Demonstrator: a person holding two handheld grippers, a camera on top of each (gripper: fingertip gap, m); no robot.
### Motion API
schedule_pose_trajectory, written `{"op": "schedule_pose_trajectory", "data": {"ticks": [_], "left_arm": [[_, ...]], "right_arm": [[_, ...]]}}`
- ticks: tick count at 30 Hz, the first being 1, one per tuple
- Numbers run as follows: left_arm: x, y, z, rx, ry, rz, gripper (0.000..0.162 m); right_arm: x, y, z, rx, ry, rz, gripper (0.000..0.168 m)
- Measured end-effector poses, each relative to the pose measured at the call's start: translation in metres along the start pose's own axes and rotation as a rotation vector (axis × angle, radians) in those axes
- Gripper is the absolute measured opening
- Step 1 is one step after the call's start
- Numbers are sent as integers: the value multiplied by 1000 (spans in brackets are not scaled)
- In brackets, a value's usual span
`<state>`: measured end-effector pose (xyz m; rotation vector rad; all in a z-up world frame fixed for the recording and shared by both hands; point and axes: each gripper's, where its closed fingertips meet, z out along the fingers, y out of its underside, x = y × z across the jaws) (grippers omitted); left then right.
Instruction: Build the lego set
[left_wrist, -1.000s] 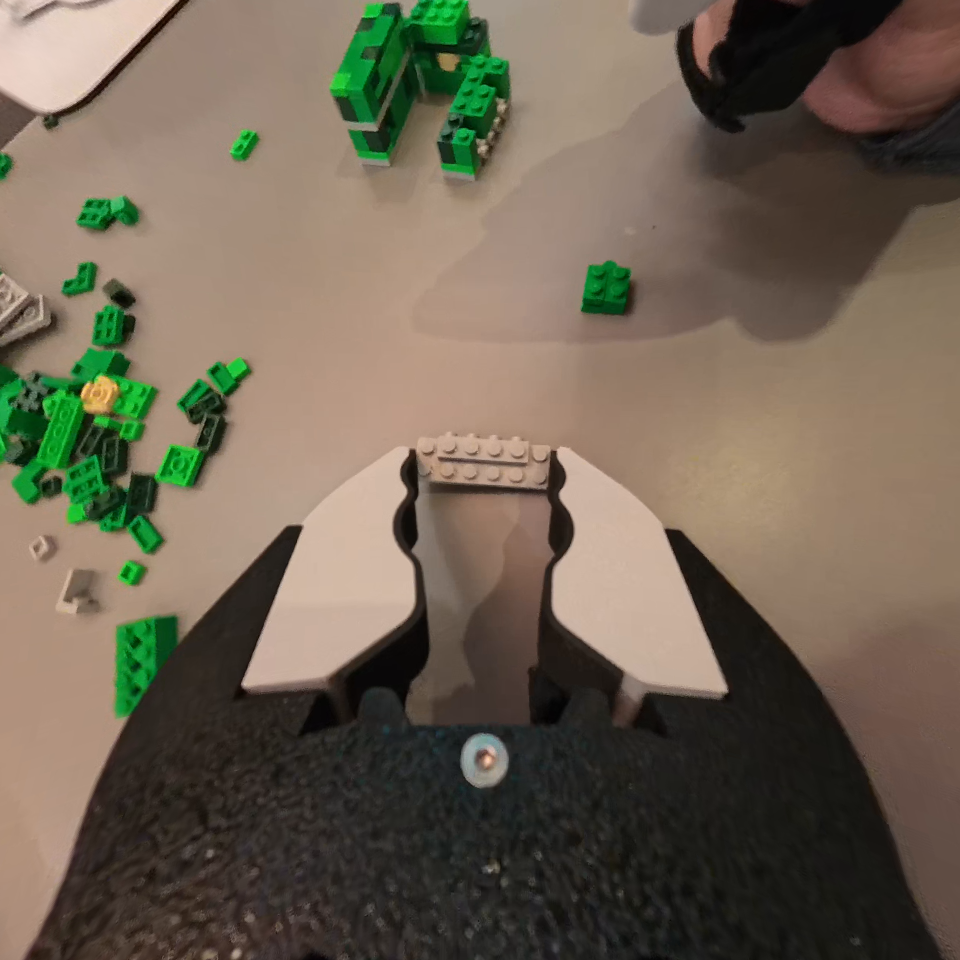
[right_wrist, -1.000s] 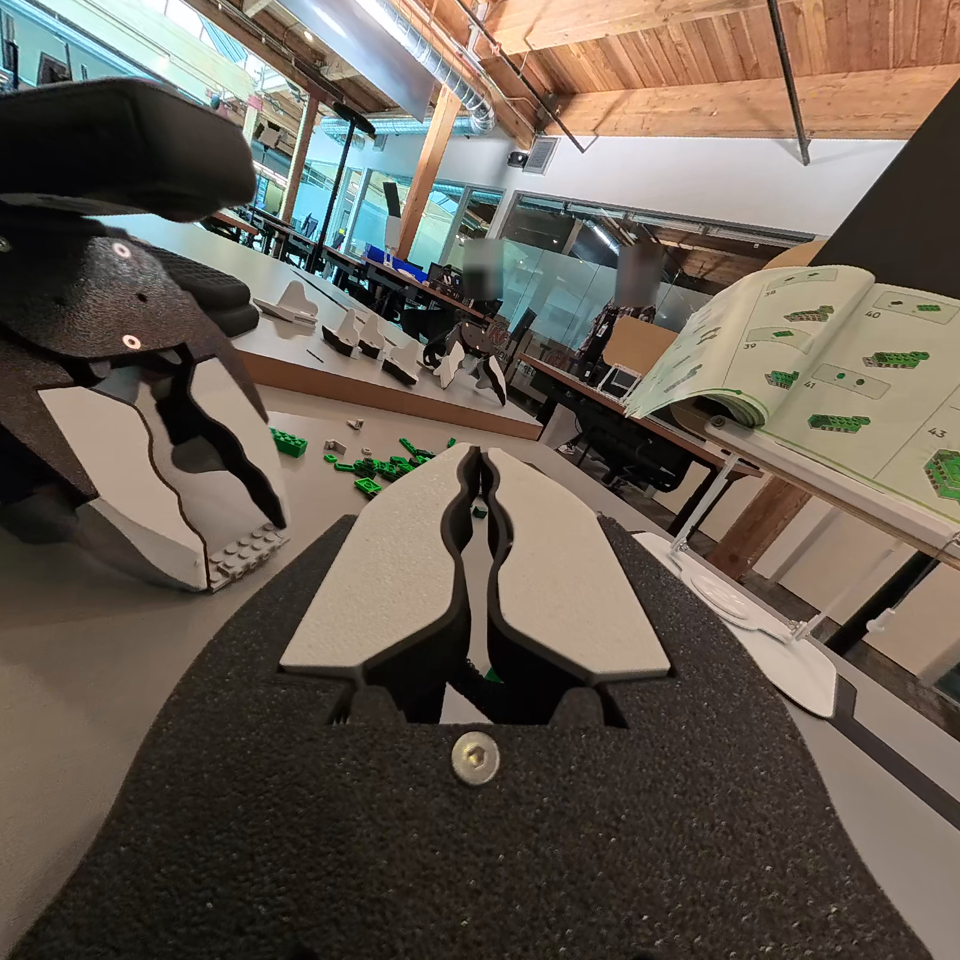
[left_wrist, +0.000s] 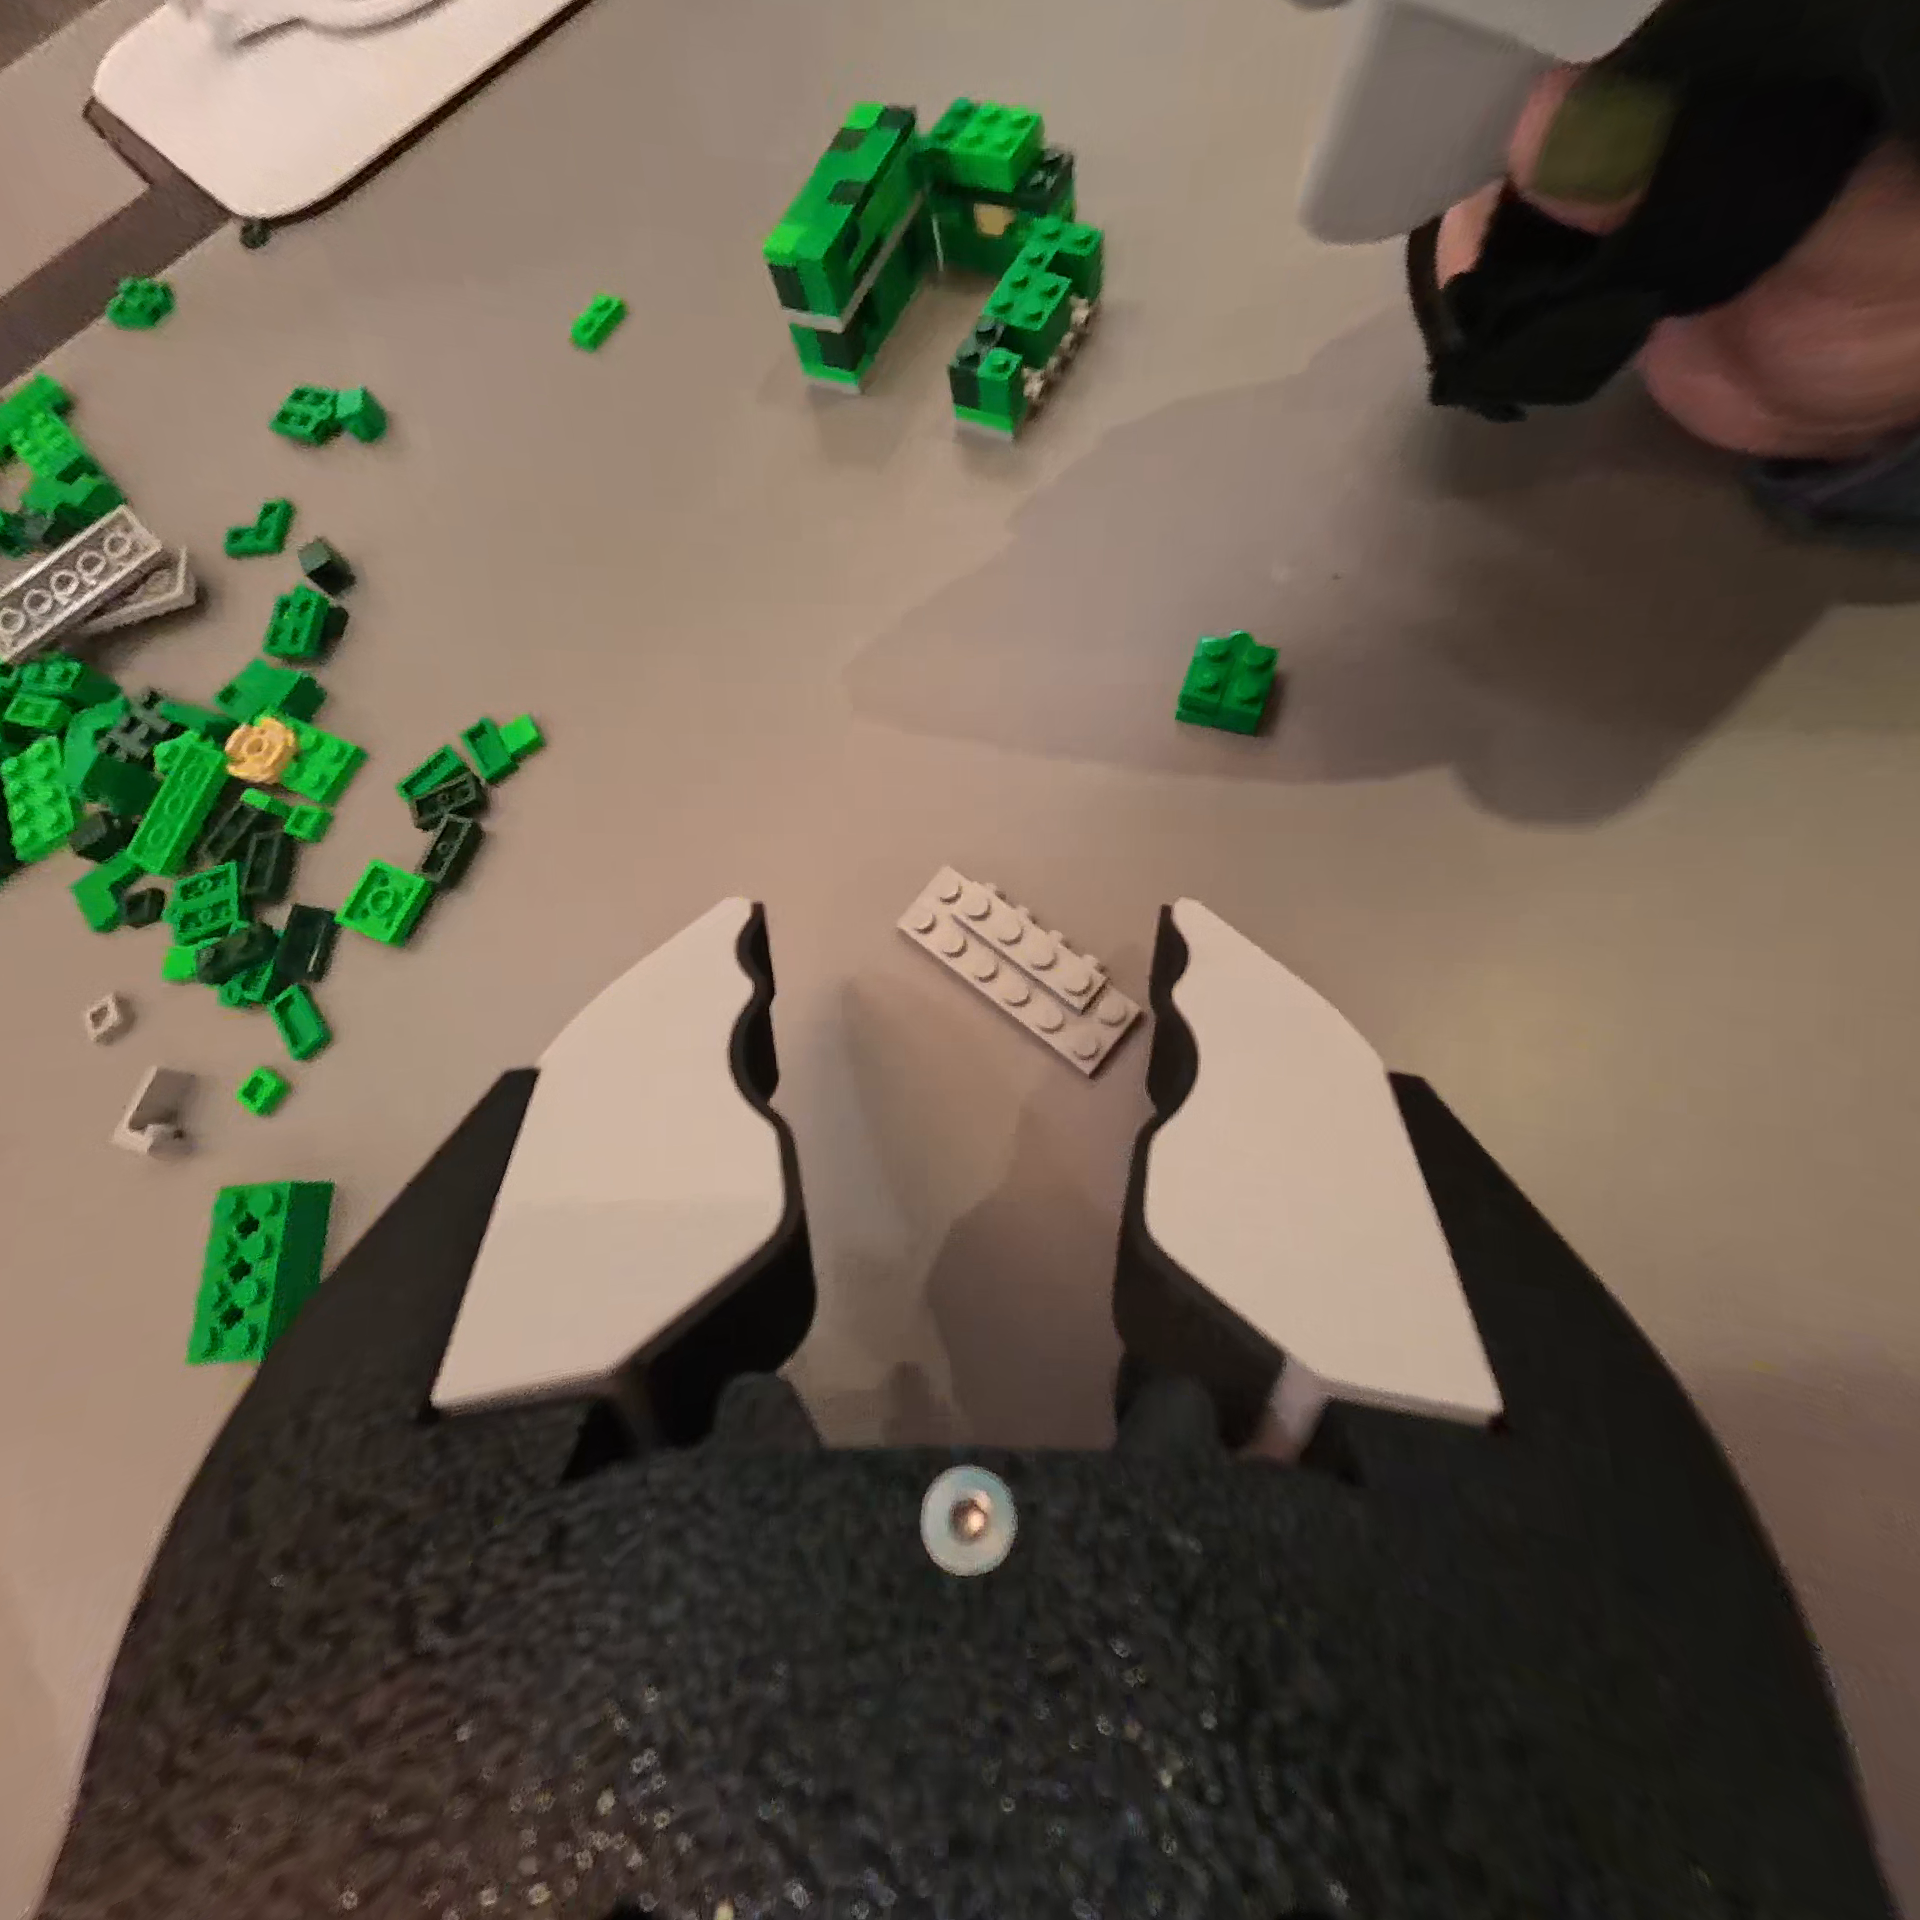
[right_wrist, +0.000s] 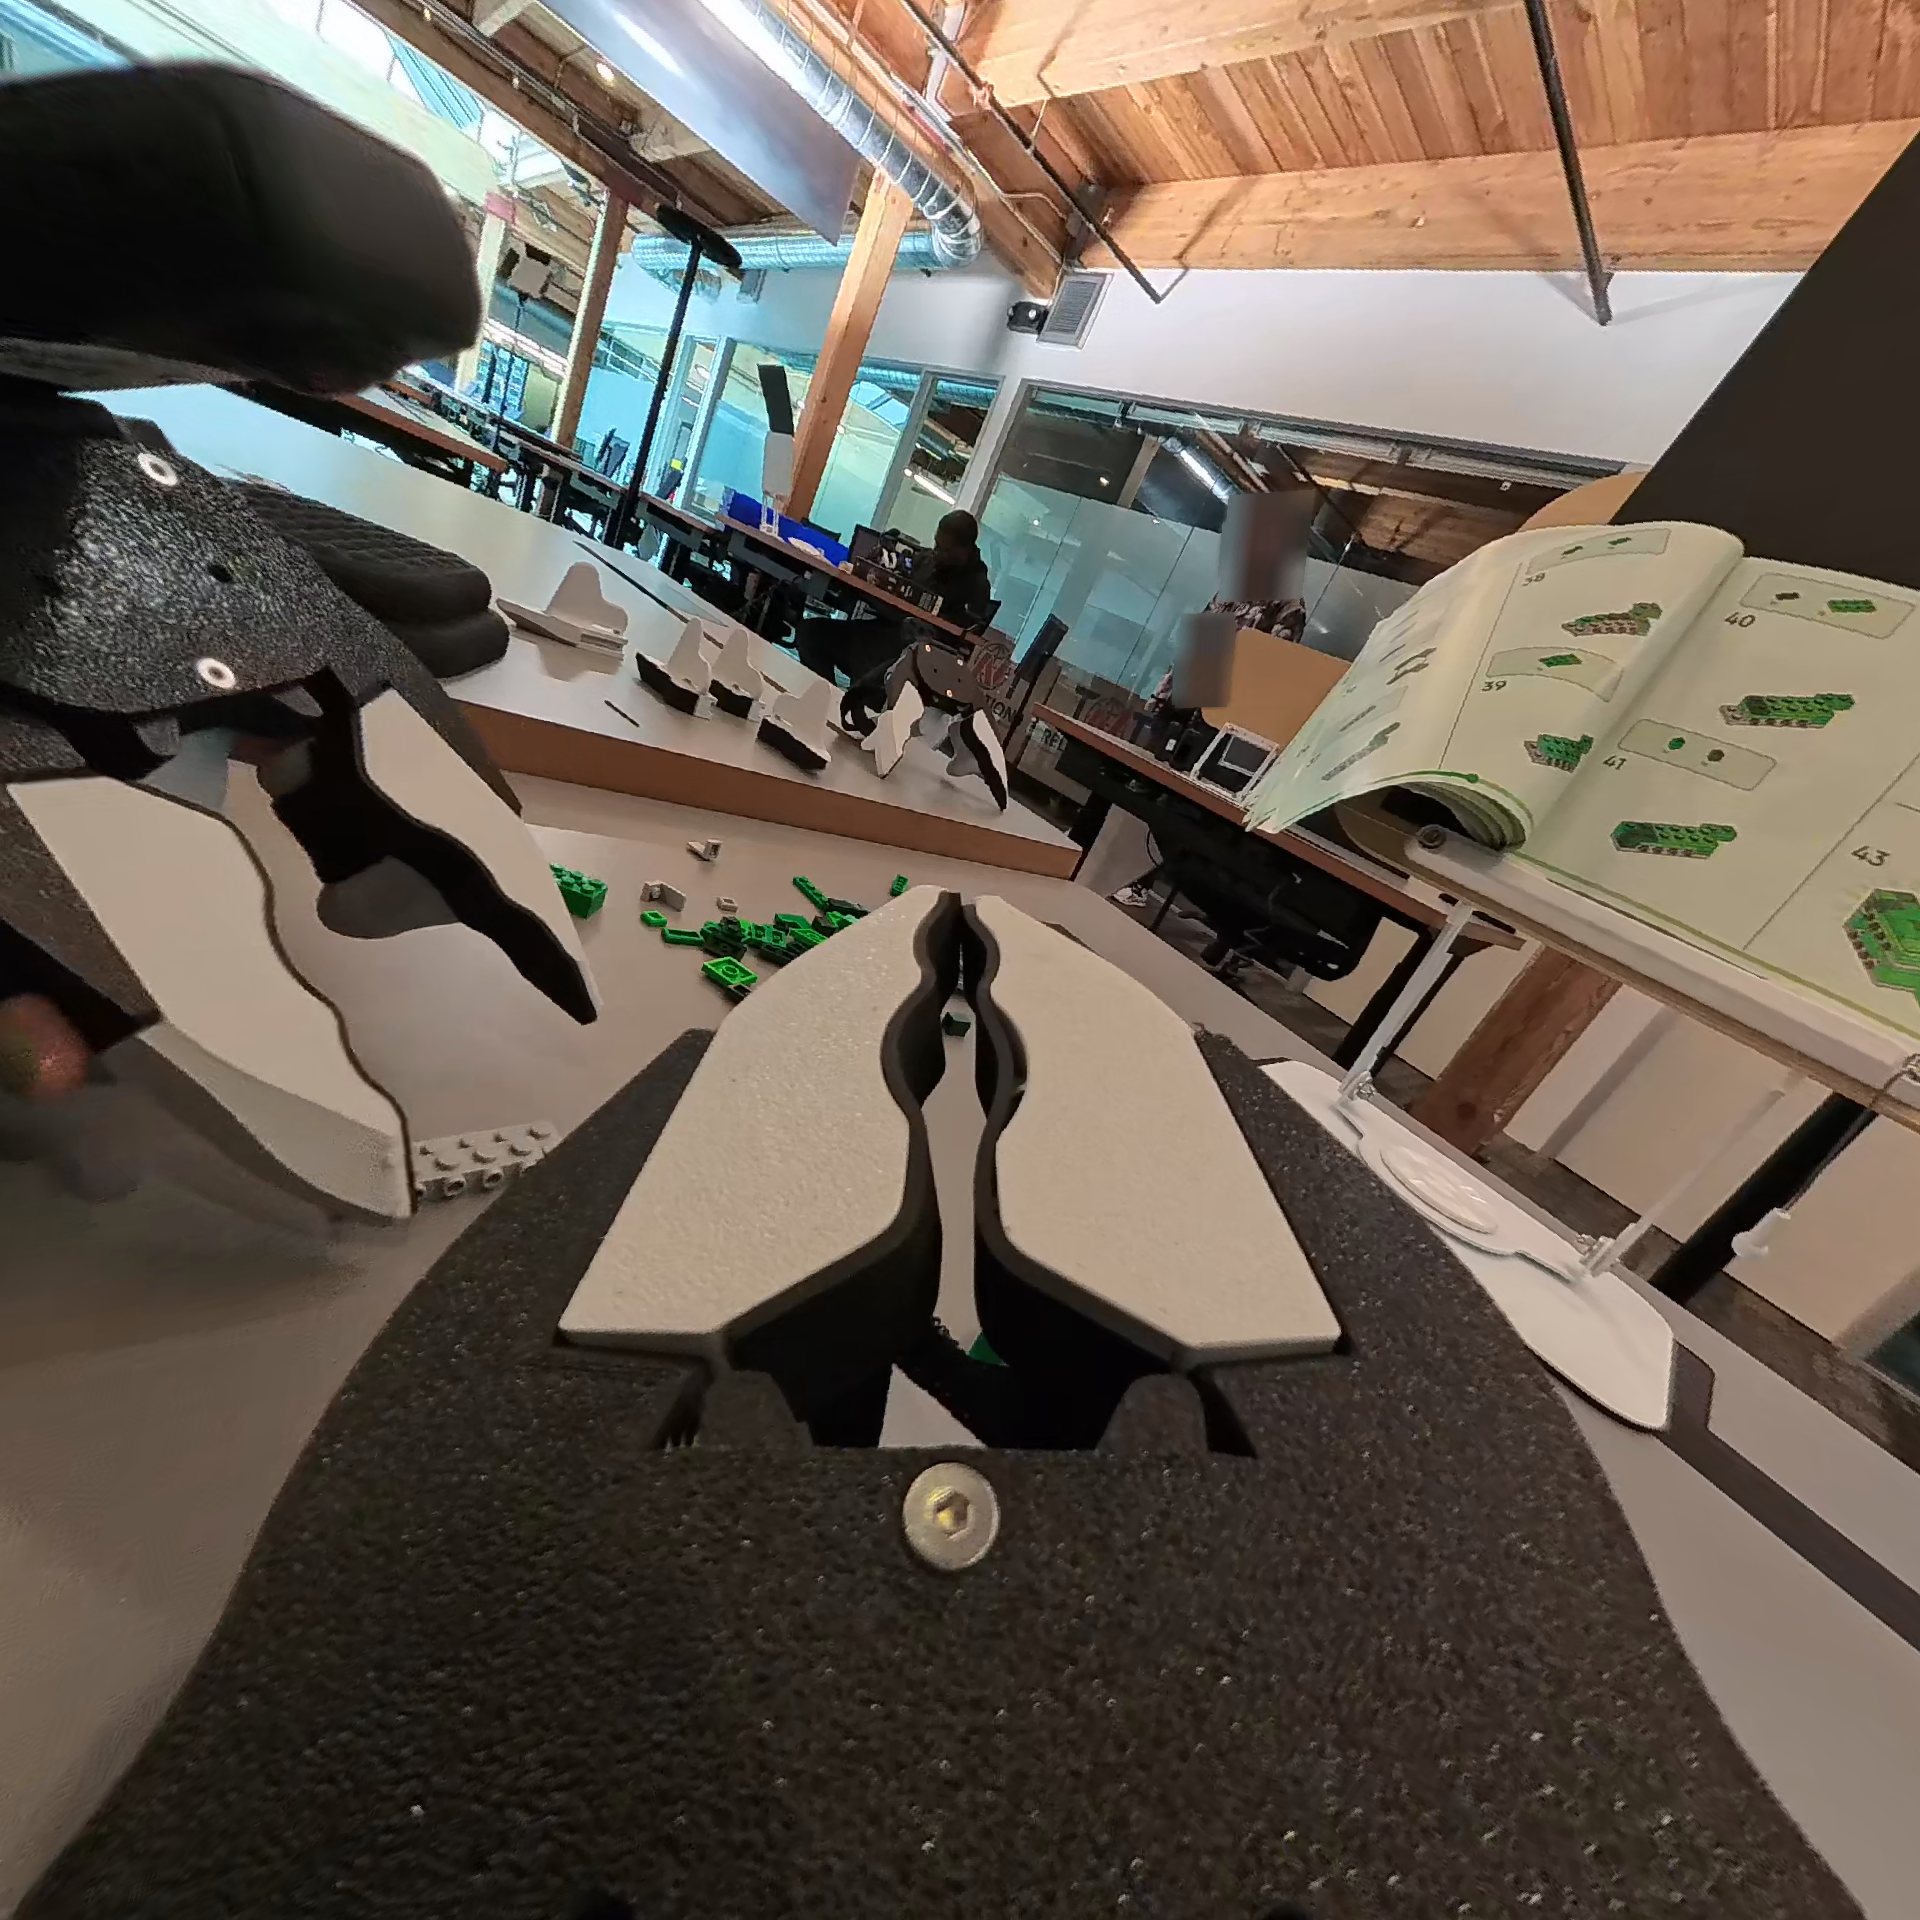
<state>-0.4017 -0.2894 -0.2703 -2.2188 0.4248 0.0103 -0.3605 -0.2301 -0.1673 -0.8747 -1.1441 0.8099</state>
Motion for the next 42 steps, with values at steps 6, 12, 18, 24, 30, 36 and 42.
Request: {"op": "schedule_pose_trajectory", "data": {"ticks": [6,12,18,24,30,36,42], "left_arm": [[-13,18,-5,-155,-91,-26,65],[-12,22,-12,-125,-23,-97,55],[-6,24,-11,-151,-7,-75,37],[-17,25,-9,-167,-55,-40,23],[-18,16,-17,-90,-59,-14,36],[-15,2,-28,-2,-92,51,38],[-8,4,-30,3,-90,82,37]], "right_arm": [[1,0,0,-6,5,-4,0],[8,15,1,-129,37,37,0],[4,15,0,-138,23,22,0],[1,17,0,-155,23,-25,0],[-11,52,-20,-482,-25,28,6],[-62,89,-50,-906,-207,296,46],[-69,89,-46,-955,-199,275,33]]}}
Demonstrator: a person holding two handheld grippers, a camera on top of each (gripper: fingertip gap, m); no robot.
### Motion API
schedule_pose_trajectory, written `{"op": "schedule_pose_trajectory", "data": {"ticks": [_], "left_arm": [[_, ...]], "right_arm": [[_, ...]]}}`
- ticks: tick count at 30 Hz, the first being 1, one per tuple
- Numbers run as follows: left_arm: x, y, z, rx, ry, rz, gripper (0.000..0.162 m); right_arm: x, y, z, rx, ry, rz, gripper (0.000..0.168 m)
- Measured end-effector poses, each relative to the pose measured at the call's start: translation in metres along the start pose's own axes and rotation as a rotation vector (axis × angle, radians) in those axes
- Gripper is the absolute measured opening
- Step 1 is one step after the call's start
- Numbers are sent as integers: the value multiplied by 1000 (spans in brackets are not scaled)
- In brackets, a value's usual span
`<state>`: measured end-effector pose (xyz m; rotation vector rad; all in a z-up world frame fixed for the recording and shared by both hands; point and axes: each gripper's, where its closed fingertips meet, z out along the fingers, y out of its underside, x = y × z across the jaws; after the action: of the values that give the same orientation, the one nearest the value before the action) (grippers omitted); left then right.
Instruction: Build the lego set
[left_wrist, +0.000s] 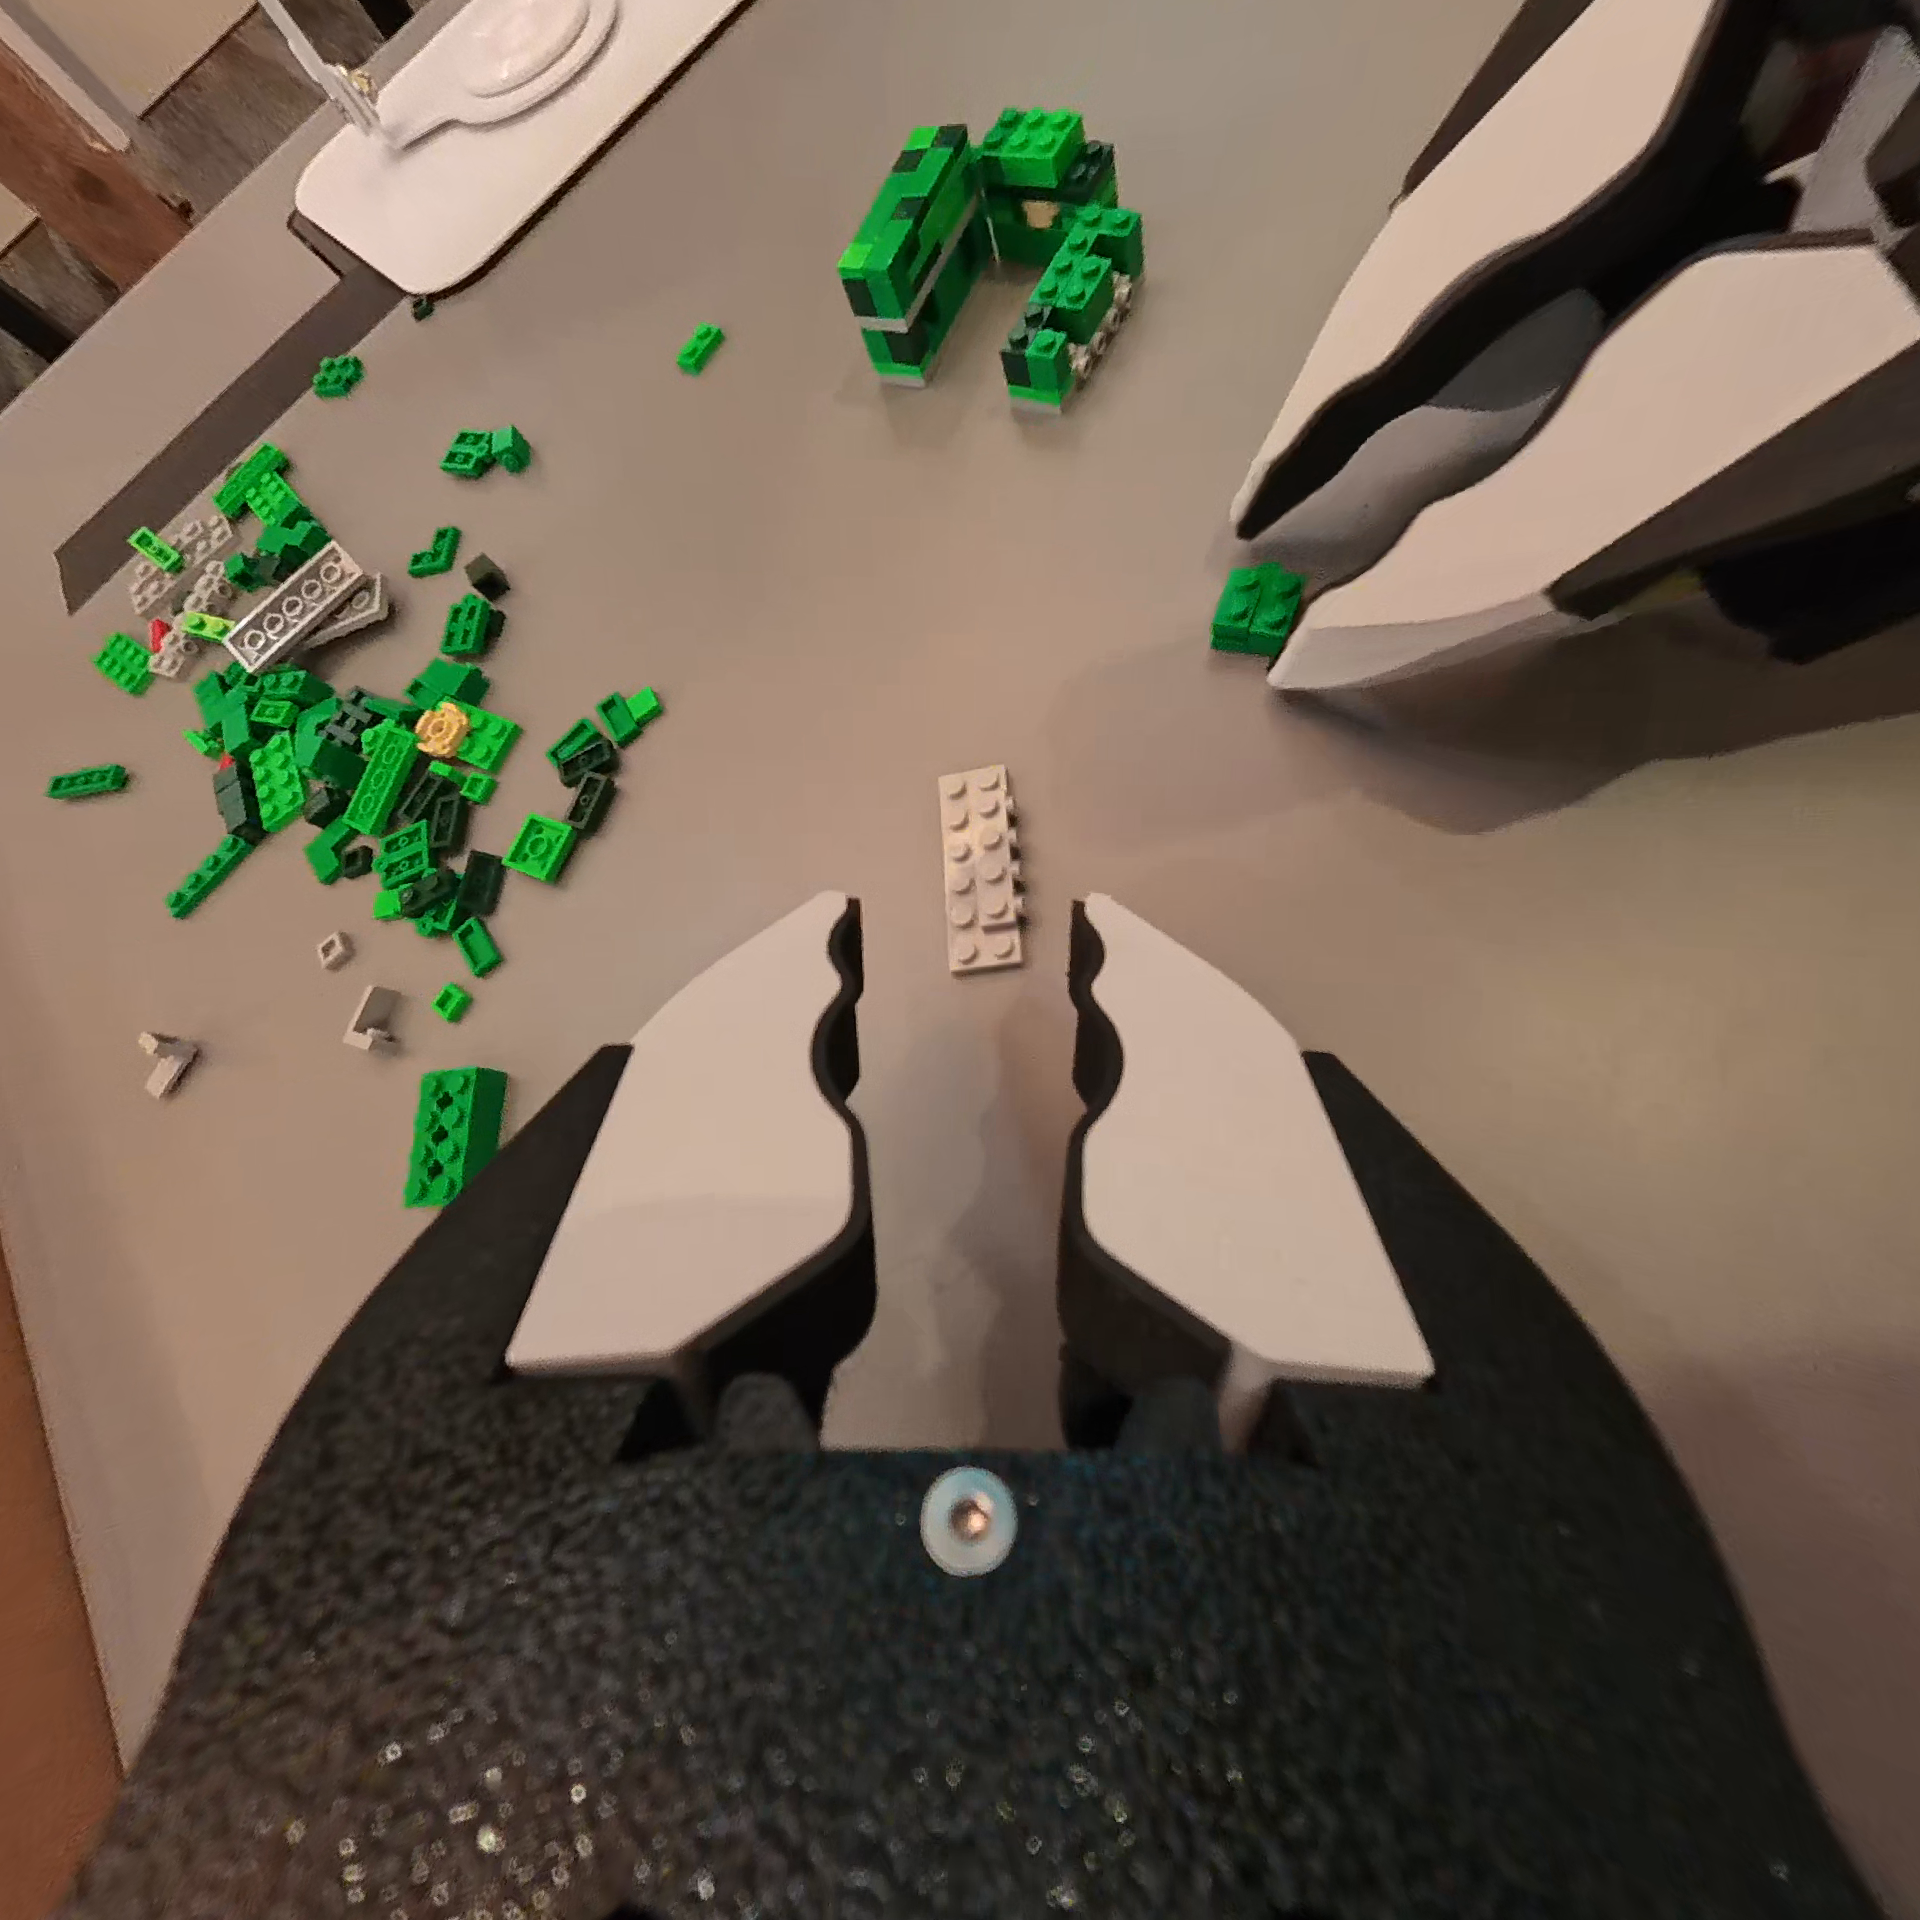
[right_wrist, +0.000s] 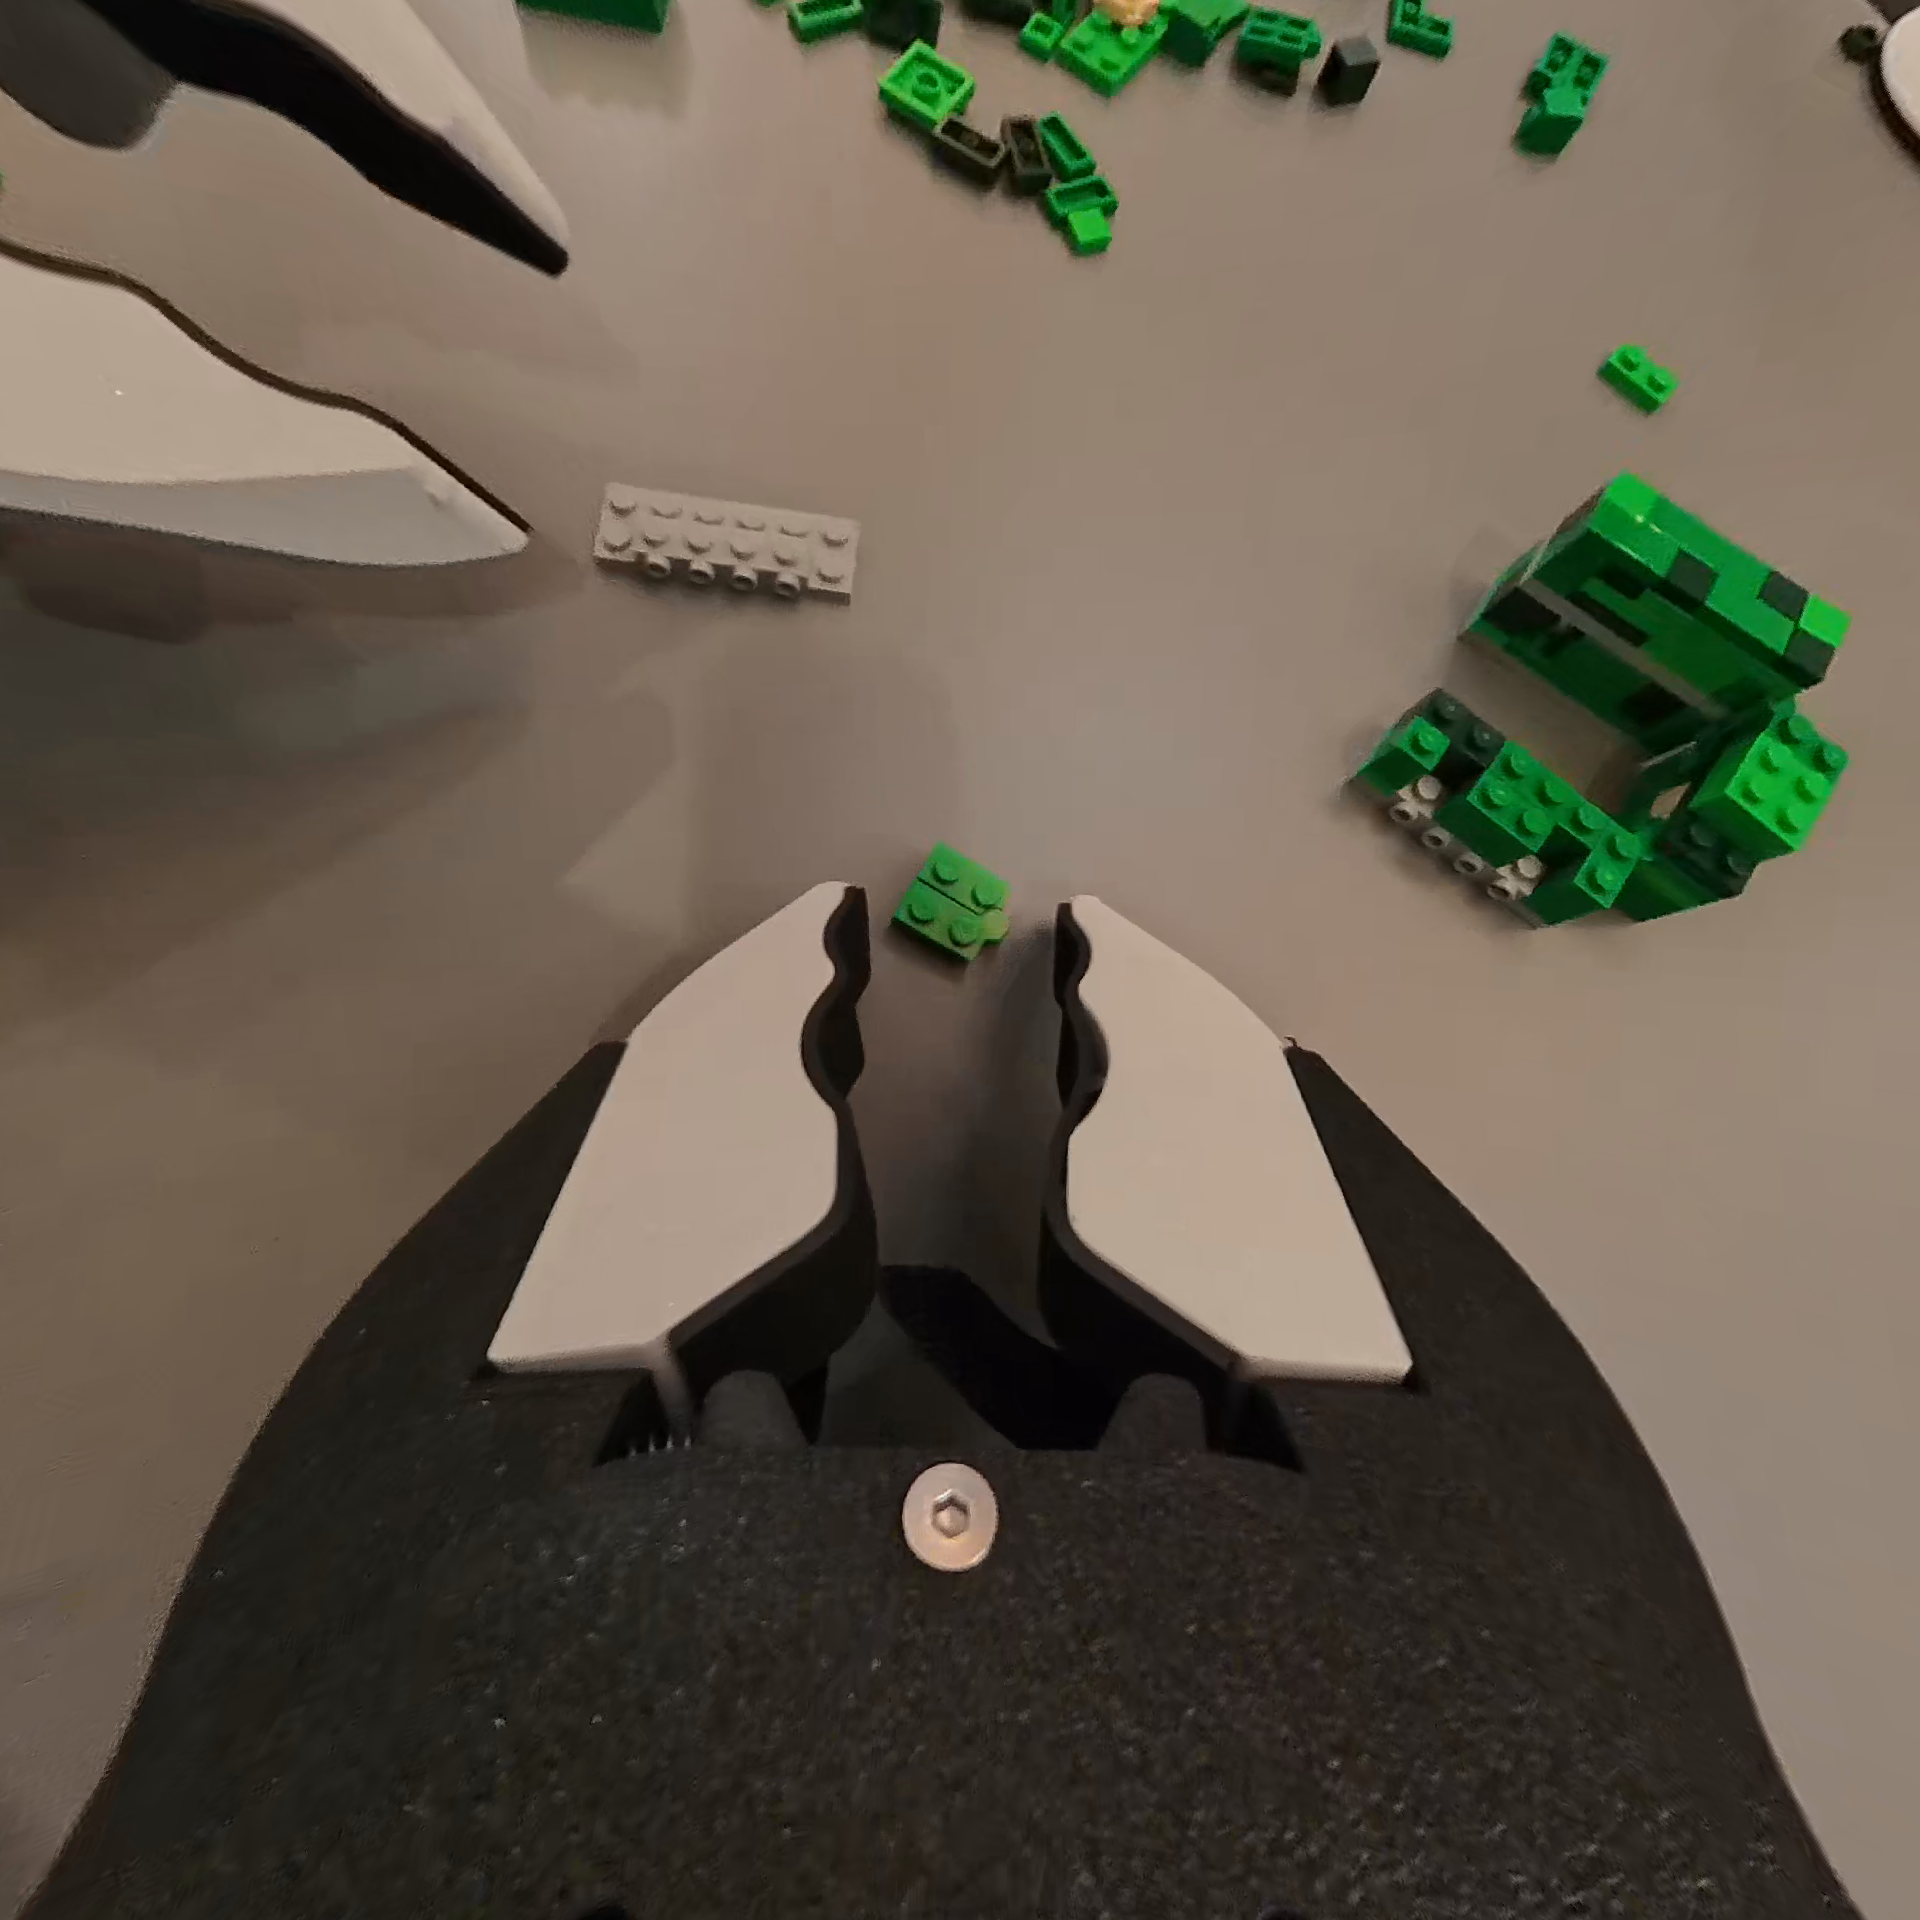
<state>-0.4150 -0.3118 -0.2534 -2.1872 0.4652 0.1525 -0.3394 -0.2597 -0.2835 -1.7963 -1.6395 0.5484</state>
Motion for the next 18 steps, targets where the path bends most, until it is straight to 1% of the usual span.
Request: {"op": "schedule_pose_trajectory", "data": {"ticks": [3,8,12,14,18], "left_arm": [[0,1,0,12,0,1,35],[3,7,5,-19,43,-9,31],[5,13,13,-59,91,-57,31],[3,16,18,-89,90,-63,32],[-2,17,25,-160,42,8,30]], "right_arm": [[3,1,0,-33,45,-71,20],[8,0,-1,-25,45,-133,20],[15,-10,-10,58,55,-175,20],[17,-16,-14,108,61,-203,20],[18,-26,-20,195,77,-242,20]]}}
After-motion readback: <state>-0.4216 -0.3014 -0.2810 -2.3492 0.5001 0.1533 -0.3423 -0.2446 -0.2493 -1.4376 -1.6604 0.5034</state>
